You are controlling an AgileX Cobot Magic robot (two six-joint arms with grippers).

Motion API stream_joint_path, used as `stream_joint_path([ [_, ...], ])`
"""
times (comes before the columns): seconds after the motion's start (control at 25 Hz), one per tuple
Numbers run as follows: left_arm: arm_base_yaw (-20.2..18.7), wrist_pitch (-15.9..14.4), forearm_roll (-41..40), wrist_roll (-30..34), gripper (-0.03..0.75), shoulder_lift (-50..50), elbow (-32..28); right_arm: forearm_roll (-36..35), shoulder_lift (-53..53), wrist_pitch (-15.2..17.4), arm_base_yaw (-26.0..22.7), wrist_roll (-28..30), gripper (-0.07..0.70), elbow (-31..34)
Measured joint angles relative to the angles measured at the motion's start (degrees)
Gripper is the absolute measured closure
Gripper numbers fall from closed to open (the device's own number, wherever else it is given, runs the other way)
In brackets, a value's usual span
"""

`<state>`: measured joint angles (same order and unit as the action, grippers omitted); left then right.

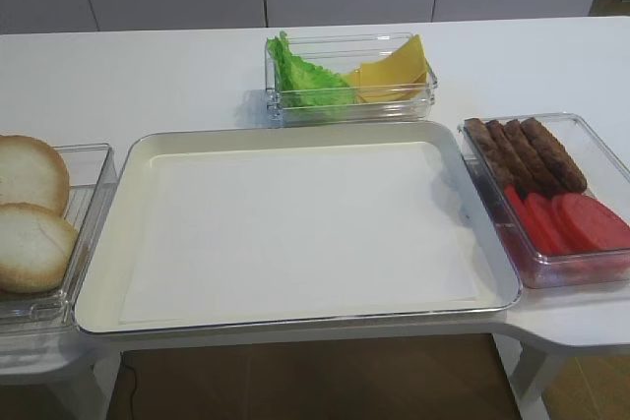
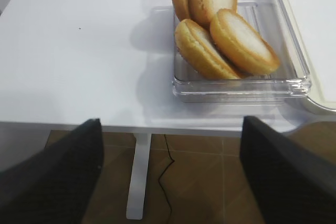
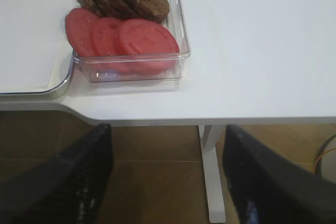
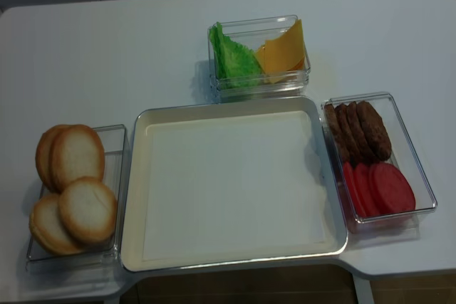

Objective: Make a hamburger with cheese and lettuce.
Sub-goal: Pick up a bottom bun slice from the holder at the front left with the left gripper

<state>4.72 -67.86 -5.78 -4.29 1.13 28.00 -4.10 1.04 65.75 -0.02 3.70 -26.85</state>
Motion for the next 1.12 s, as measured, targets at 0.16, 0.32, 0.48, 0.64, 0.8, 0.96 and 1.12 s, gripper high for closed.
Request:
stream_joint_path([
  [0.16, 0.0, 0.0, 0.0, 0.0, 0.121, 0.0, 0.0, 0.0, 0.0, 0.0, 0.0, 0.0, 0.131, 0.0],
  [0.32, 0.0, 0.0, 0.0, 0.0, 0.121, 0.0, 0.0, 0.0, 0.0, 0.0, 0.0, 0.0, 0.131, 0.0],
  [0.48, 0.0, 0.0, 0.0, 0.0, 0.121, 0.0, 0.0, 0.0, 0.0, 0.0, 0.0, 0.0, 0.132, 0.0],
  [0.64, 0.0, 0.1, 0.0, 0.0, 0.121, 0.0, 0.0, 0.0, 0.0, 0.0, 0.0, 0.0, 0.131, 0.0],
  [0.8, 0.0, -0.7, 0.3, 0.5, 0.125, 0.0, 0.8, 0.0, 0.0, 0.0, 0.0, 0.0, 0.132, 0.0],
  [0.96, 0.0, -3.5, 0.9, -2.5, 0.129, -3.7, 4.5, 0.0, 0.0, 0.0, 0.0, 0.0, 0.131, 0.0],
  [1.12, 0.0, -3.2, 1.4, -5.5, 0.130, -13.3, 7.9, 0.0, 0.0, 0.0, 0.0, 0.0, 0.131, 0.0],
])
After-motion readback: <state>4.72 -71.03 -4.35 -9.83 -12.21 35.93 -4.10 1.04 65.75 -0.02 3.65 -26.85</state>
